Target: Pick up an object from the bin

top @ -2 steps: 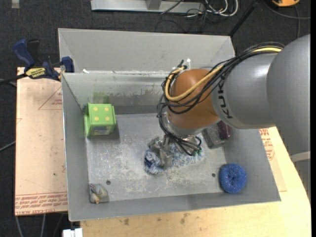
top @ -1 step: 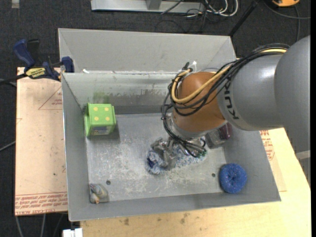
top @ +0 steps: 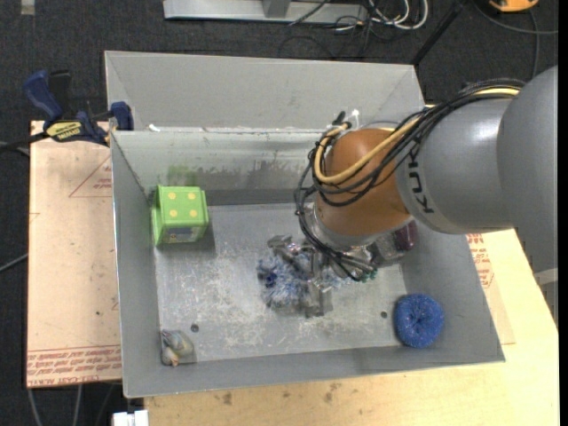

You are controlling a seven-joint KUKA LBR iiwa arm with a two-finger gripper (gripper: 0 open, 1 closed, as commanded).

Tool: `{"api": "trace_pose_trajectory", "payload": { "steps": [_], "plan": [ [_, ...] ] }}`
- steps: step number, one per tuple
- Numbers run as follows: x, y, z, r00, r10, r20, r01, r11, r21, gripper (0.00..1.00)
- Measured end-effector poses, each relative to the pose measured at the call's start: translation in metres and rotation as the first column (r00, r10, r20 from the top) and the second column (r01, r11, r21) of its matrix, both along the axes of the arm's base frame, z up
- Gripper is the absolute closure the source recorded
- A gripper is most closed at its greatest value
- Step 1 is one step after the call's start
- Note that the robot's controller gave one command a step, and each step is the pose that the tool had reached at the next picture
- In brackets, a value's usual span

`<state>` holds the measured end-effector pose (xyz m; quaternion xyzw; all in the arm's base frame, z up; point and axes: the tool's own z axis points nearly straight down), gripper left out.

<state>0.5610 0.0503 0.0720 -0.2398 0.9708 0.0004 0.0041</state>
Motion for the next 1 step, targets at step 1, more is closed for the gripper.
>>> {"api": "trace_pose_trajectory", "payload": {
  "steps": [1],
  "plan": [
    [0.0008, 0.0005, -0.0001, 1.0, 0.004, -0.004, -0.004, 1.0, 0.0, 1.0]
  ]
}}
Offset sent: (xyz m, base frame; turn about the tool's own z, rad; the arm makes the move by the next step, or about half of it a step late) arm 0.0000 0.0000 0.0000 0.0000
